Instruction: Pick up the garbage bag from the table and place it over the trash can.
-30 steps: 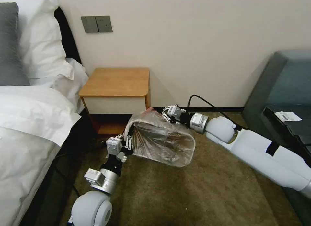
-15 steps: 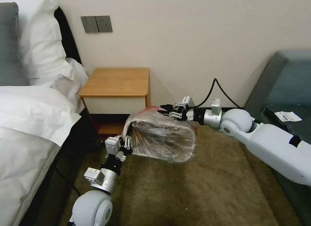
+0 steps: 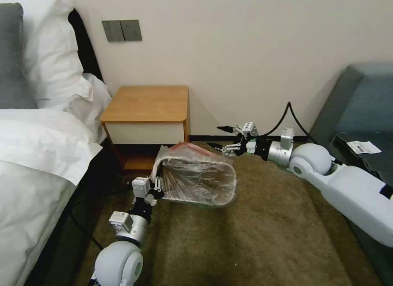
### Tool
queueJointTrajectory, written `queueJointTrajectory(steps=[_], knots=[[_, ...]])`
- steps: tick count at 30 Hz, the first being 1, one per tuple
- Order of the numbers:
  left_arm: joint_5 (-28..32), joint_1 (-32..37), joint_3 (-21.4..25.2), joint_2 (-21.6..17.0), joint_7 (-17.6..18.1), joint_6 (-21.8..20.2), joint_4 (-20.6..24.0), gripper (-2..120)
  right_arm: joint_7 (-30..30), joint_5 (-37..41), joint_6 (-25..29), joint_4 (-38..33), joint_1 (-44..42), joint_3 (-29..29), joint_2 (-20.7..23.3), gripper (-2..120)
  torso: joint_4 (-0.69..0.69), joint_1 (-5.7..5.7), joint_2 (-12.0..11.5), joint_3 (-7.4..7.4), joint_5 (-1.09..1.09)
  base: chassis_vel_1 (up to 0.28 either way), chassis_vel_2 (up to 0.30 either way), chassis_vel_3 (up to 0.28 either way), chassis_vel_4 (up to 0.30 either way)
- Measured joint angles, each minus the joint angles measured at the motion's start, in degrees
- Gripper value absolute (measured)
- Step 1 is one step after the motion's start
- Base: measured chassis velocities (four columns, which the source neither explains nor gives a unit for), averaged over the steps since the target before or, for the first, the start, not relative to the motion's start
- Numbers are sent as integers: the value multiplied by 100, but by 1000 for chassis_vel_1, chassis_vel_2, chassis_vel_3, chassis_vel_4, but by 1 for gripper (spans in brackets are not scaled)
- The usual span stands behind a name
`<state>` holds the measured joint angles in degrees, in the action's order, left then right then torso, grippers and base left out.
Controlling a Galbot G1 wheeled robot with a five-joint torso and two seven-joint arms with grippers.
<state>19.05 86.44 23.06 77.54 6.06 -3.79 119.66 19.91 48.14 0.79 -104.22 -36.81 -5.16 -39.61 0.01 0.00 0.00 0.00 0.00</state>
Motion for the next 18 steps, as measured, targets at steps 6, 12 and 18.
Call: queueJointTrajectory(steps=[6, 12, 18], knots=[[245, -104, -17, 46, 844, -612, 70, 6, -456, -464, 345, -777, -889, 588, -10, 100, -1, -1, 0, 0, -1, 0, 0, 0, 0], [141, -213, -38, 43, 1364, -1217, 179, 6, -666, -1296, 321, -1369, -1458, 702, -44, 96, -2, 0, 0, 0, -1, 0, 0, 0, 0], [-90, -205, -119, 15, 1348, -1356, 218, 6, -744, -1806, 105, -1468, -1297, 129, 126, 77, -1, -1, 0, 0, -1, 0, 0, 0, 0]])
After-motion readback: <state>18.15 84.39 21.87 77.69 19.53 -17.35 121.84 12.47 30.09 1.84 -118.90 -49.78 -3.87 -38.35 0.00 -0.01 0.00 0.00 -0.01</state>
